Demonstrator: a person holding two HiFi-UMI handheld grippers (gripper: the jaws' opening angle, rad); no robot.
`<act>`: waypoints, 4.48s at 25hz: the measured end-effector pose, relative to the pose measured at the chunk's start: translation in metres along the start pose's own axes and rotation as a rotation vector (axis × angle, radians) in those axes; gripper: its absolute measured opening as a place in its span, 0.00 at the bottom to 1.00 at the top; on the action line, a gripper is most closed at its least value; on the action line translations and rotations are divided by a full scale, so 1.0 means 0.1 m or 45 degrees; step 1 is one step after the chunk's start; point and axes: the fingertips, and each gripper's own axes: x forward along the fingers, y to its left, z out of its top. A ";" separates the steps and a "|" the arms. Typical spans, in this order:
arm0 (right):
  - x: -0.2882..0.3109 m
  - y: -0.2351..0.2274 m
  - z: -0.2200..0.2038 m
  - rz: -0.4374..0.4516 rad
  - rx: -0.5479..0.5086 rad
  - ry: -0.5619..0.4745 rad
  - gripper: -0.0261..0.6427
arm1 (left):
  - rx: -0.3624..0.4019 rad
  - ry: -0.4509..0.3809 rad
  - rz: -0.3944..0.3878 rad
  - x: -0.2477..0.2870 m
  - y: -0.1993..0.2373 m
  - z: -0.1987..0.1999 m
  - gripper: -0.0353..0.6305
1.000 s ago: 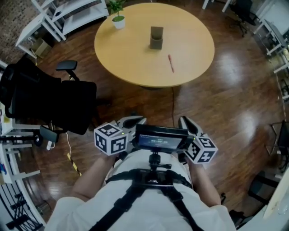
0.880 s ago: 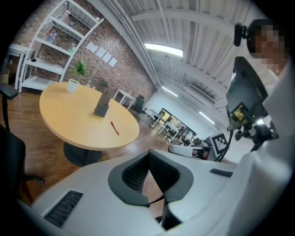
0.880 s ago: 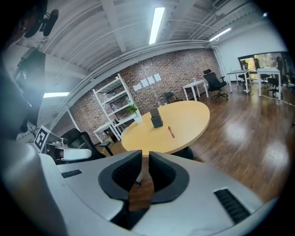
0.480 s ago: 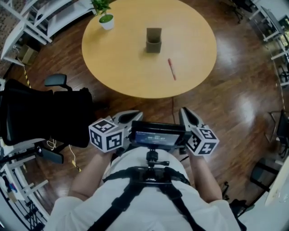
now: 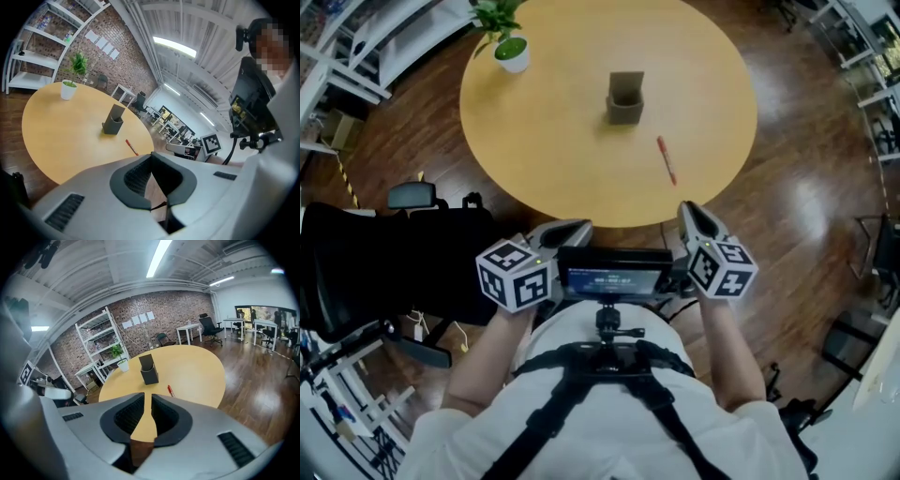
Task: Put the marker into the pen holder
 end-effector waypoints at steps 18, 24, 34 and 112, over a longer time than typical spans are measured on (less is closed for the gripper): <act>0.46 -0.02 0.29 -0.063 -0.038 0.028 0.13 | 0.001 0.049 -0.070 0.11 0.36 0.29 0.04; 0.48 -0.19 0.27 -0.023 -0.058 0.065 0.13 | -0.007 0.019 -0.021 0.24 0.24 0.32 0.04; 0.97 -0.42 0.35 0.045 -0.317 0.234 0.15 | -0.064 -0.057 0.078 0.31 0.12 0.30 0.05; 2.44 0.24 1.83 0.171 -0.466 -0.323 0.07 | 0.005 -0.162 0.246 0.80 0.57 1.14 0.04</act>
